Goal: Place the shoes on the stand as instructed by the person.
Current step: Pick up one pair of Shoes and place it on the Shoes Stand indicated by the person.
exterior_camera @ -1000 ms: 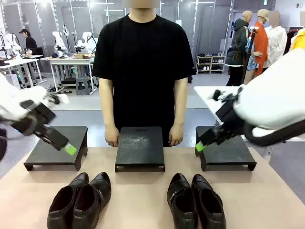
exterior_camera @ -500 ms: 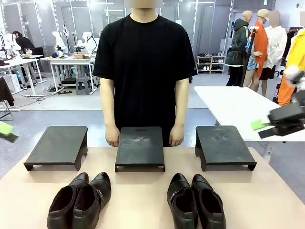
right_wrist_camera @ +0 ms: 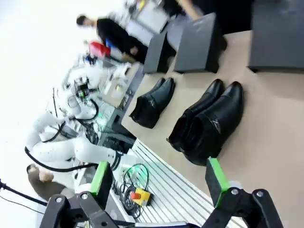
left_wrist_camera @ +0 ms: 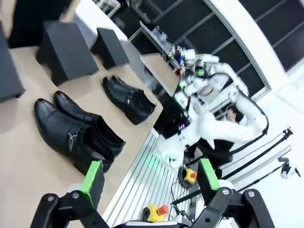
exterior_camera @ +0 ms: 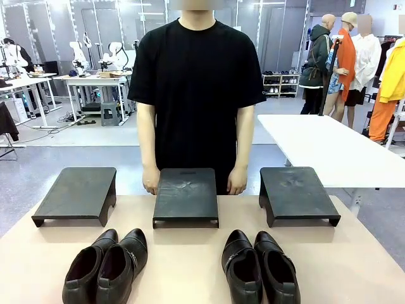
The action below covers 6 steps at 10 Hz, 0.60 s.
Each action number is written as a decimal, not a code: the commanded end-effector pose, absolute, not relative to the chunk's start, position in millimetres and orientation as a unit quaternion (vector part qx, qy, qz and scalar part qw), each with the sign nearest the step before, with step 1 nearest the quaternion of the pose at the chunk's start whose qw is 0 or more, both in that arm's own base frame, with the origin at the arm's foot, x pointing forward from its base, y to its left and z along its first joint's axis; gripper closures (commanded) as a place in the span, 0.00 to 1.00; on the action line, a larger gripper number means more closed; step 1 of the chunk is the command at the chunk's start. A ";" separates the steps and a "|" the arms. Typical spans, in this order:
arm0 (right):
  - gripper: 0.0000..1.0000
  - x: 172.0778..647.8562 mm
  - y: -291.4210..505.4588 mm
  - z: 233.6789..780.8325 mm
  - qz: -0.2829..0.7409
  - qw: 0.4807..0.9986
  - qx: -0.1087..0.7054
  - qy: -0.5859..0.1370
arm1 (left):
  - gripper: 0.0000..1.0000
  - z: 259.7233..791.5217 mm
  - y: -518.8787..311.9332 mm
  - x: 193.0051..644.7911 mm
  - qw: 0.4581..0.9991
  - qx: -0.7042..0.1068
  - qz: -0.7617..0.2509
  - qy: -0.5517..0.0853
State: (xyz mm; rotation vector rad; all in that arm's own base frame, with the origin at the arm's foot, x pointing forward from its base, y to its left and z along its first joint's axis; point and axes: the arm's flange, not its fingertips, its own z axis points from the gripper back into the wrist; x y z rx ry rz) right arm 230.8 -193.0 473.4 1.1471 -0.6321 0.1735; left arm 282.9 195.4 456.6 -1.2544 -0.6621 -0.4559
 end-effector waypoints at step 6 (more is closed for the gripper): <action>0.00 155.1 -220.4 438.9 0.016 0.773 0.520 -0.364 | 0.00 447.1 269.5 218.0 0.704 -0.563 -0.126 -0.415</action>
